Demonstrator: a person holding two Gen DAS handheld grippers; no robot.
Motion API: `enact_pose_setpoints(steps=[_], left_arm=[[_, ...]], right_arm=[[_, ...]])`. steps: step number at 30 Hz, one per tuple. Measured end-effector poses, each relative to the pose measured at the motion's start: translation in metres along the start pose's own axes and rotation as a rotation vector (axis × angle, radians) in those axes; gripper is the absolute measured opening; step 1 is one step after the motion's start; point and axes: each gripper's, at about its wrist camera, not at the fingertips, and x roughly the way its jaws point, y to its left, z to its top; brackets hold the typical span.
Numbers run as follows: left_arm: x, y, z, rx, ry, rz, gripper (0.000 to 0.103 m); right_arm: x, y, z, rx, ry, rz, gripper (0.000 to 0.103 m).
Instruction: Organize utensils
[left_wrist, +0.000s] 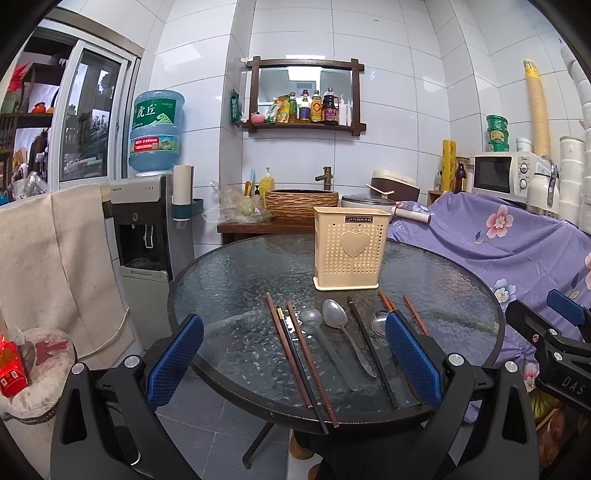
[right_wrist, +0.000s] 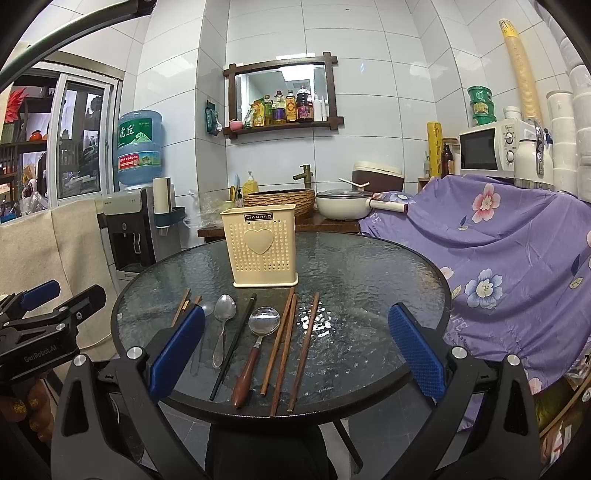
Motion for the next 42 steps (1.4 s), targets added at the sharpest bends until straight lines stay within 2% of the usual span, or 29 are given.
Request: enact_pose_setpoints(steps=[25, 29, 32, 37, 39, 42], left_arm=[[0.001, 0.001, -0.001, 0.006, 0.004, -0.001, 0.097], [0.015, 0.003, -0.006, 0.005, 0.072, -0.001, 0.097], [0.034, 0.009, -0.009, 0.016, 0.154, 0.004, 0.093], [0.095, 0.033, -0.003, -0.019, 0.362, -0.017, 0.081], [0.113, 0.038, 0.004, -0.015, 0.397, -0.009, 0.076], [0.146, 0.037, 0.014, 0.051, 0.455, -0.002, 0.069]], right_arm=[[0.002, 0.000, -0.002, 0.001, 0.014, -0.002, 0.098], [0.009, -0.001, -0.003, -0.003, 0.042, 0.004, 0.098], [0.026, -0.010, -0.002, -0.003, 0.107, 0.022, 0.098], [0.085, -0.039, 0.006, 0.050, 0.298, 0.051, 0.098], [0.114, -0.050, 0.012, 0.088, 0.368, 0.053, 0.096], [0.148, -0.052, 0.018, 0.088, 0.445, 0.054, 0.086]])
